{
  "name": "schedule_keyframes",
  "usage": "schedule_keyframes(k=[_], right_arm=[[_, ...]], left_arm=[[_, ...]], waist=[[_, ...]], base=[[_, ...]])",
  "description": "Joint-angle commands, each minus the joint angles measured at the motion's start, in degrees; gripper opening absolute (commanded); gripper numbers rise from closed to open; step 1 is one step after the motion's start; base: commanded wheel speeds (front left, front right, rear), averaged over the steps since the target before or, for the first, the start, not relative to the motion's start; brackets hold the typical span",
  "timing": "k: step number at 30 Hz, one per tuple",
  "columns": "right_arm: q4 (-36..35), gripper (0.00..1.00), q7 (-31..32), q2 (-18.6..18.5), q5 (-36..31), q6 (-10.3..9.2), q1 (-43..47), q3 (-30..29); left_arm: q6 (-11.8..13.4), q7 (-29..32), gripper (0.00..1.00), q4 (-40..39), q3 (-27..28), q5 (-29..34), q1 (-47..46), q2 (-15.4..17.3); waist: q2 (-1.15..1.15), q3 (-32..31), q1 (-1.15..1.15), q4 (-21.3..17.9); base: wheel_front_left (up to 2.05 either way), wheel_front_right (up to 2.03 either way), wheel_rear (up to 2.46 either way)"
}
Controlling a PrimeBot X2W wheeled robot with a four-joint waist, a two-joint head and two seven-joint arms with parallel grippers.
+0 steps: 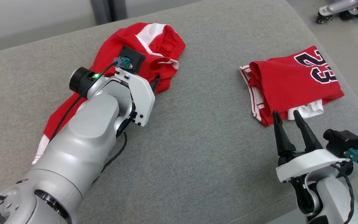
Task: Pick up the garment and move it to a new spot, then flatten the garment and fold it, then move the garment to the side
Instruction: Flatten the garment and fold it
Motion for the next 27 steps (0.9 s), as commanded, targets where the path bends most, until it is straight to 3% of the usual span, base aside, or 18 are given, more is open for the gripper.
schedule_keyframes(k=[1, 4, 5, 6, 7, 8, 20, 27], right_arm=[[0.14, 1.0, -0.52, 0.01, 0.35, 0.01, -0.64, 0.17], [0.51, 1.0, -0.65, 0.39, 0.75, 0.01, -0.93, 0.54], [0.86, 1.0, -0.91, 0.59, 0.94, 0.01, -1.01, 0.68], [1.04, 1.0, -1.01, 0.65, 0.97, 0.01, -1.11, 0.71], [1.21, 1.0, -1.07, 0.65, 1.0, 0.01, -1.18, 0.65], [1.41, 1.0, -1.17, 0.62, 1.05, 0.01, -1.16, 0.5], [1.92, 1.0, -1.18, -1.23, 0.09, 0.01, 0.09, -0.29], [1.07, 1.0, 0.08, -1.7, -0.36, 0.01, 0.46, -0.43]], left_arm=[[0.34, 0.31, 1.0, 0.35, -0.27, -0.34, -1.17, 0.19], [1.67, 1.69, 1.0, 1.31, -0.36, -0.92, -1.98, 0.24], [2.57, 1.97, 0.88, 2.09, 0.01, -1.49, -2.28, 0.21], [2.82, 1.88, 0.5, 2.32, 0.2, -1.69, -2.5, 0.2], [2.93, 1.4, 0.35, 2.38, 0.46, -2.08, -2.68, 0.19], [2.8, 1.2, 0.0, 2.42, 0.66, -2.53, -2.68, 0.2], [2.02, -4.49, 0.0, 1.19, 4.18, -8.55, -0.42, 0.22], [1.62, -7.16, 0.0, 5.03, 7.33, -11.4, 0.19, 3.37]], waist=[[0.0, 0.63, 0.0, -0.9], [0.0, 1.09, 0.0, -1.84], [0.0, 1.2, 0.0, -2.17], [0.0, 1.21, 0.0, -2.26], [0.0, 1.16, 0.0, -2.27], [0.0, 1.02, 0.0, -2.16], [0.0, -2.67, 0.0, 3.88], [0.0, -3.35, 0.0, 5.69]], base=[[0.0, 0.0, 0.0], [0.0, 0.0, 0.0], [0.0, 0.0, 0.0], [0.0, 0.0, 0.0], [0.0, 0.0, 0.0], [0.0, 0.0, 0.0], [0.0, 0.0, 0.0], [0.0, 0.0, 0.0]])
